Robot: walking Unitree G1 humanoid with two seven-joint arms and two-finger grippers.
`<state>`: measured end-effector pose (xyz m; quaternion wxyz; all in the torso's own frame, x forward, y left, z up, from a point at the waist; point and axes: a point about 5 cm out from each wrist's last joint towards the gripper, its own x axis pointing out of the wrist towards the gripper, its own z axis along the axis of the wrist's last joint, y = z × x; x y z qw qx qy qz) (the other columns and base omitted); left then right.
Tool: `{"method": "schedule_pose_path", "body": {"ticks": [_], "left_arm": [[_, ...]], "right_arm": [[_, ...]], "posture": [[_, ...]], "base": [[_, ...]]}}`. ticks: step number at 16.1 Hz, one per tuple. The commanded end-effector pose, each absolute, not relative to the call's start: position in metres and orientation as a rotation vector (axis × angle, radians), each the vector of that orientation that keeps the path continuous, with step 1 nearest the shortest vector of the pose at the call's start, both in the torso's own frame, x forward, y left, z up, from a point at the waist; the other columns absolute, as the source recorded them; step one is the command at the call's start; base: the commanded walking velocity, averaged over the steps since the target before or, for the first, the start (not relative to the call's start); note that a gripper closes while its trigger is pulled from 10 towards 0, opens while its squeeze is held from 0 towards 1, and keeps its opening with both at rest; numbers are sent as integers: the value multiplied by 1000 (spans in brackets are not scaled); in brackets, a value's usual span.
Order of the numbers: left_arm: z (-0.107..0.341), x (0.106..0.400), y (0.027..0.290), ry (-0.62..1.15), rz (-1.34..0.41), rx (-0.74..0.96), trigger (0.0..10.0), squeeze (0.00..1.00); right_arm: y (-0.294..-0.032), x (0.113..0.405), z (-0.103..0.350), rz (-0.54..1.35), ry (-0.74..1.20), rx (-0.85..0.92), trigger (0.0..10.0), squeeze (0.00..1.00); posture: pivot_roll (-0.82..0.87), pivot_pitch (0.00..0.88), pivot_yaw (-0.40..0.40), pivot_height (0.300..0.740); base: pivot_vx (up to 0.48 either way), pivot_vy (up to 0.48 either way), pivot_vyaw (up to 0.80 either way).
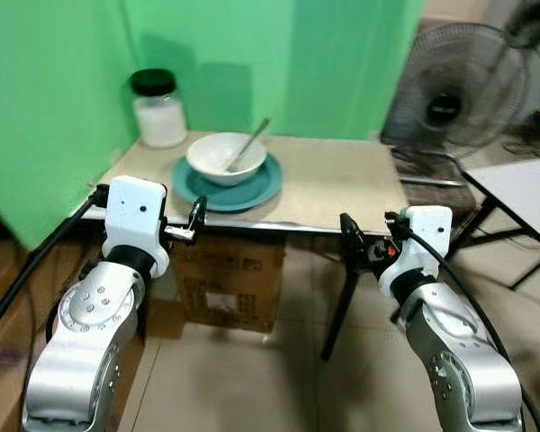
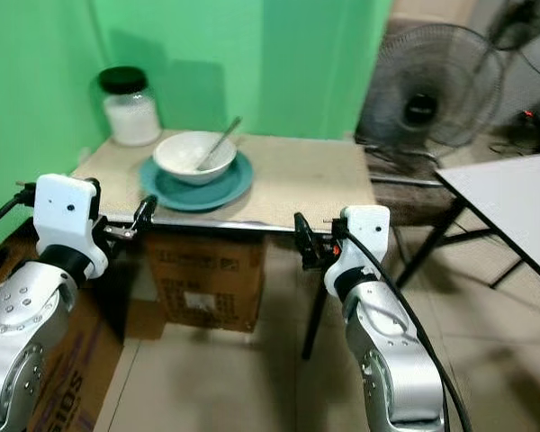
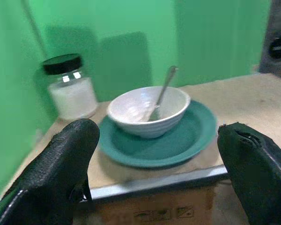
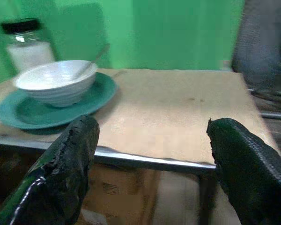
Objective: Setting the table
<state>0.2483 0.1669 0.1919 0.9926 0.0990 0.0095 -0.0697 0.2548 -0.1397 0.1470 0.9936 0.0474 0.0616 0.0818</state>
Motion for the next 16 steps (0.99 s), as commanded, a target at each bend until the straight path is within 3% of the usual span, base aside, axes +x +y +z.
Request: {"method": "schedule_pose_path", "body": {"ticks": [1, 16], "left_arm": [[192, 249, 165, 27, -154, 196, 10000, 0], [193, 250, 166, 28, -161, 219, 10000, 0]], "right_arm": [[-141, 258, 146, 143, 124, 64, 10000, 0], [-136, 267, 149, 213, 90, 66, 10000, 0]], "posture": [[9, 0, 6, 740], [24, 0, -3, 740]], "base": [[319, 0, 0], [317, 0, 0]]}}
